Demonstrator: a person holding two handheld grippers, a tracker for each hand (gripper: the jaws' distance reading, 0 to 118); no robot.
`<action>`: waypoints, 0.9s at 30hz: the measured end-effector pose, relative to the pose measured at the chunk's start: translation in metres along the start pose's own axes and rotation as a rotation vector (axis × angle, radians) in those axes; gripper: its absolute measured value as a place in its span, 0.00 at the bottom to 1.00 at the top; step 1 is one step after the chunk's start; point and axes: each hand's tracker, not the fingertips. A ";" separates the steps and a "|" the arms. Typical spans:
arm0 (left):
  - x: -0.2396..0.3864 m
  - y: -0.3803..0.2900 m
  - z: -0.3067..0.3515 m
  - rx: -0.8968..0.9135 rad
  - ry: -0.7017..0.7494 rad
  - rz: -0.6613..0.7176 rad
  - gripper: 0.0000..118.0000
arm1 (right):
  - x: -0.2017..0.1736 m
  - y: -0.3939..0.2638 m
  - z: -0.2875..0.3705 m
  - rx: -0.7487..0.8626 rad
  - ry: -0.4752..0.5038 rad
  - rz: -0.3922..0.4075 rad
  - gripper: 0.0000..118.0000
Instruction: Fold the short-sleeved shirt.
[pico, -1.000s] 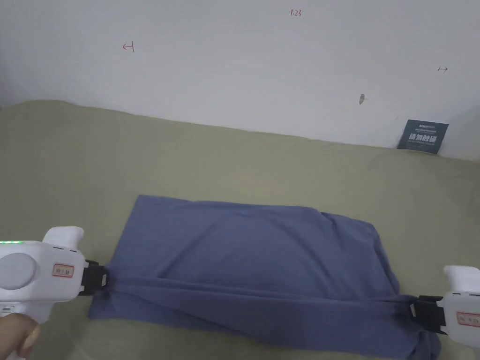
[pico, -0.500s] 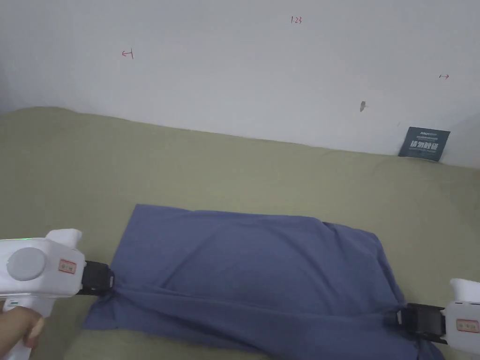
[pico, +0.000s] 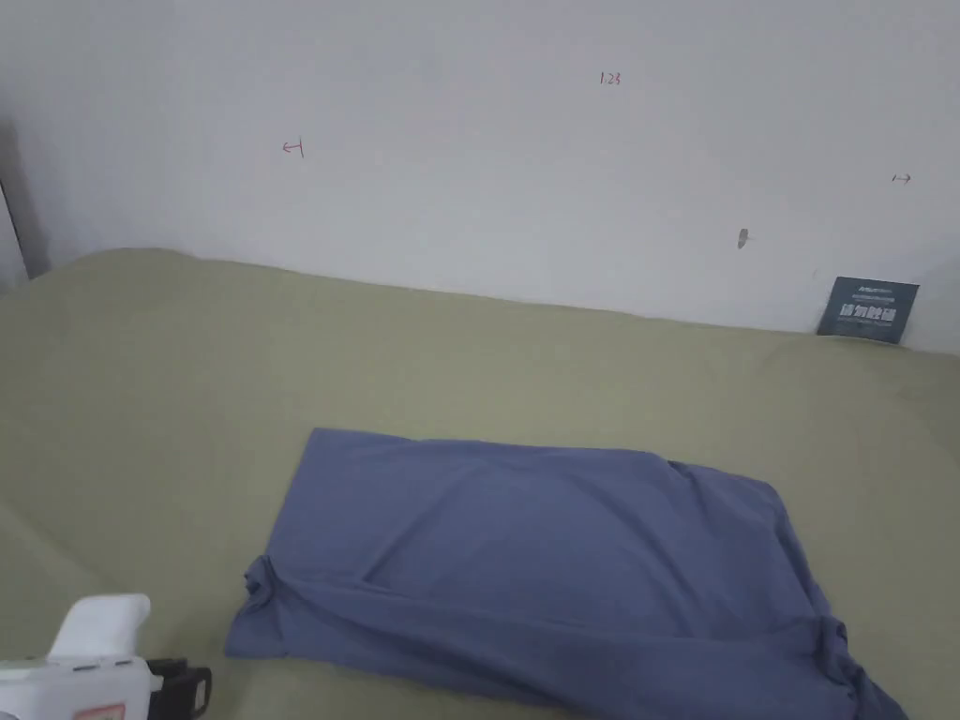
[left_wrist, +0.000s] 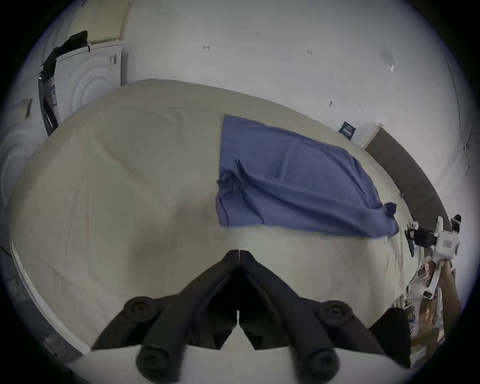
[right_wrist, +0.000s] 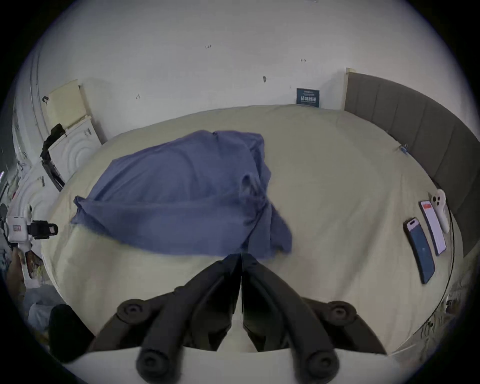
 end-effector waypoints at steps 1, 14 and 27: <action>-0.001 -0.001 -0.001 -0.004 -0.025 0.003 0.00 | -0.001 -0.004 0.000 -0.010 0.007 0.008 0.06; -0.002 0.058 -0.068 -0.011 0.040 0.095 0.81 | 0.001 0.005 -0.002 0.016 0.016 -0.011 0.06; -0.001 0.070 -0.084 -0.088 0.063 0.087 0.01 | 0.038 0.018 -0.043 -0.076 -0.042 -0.126 0.51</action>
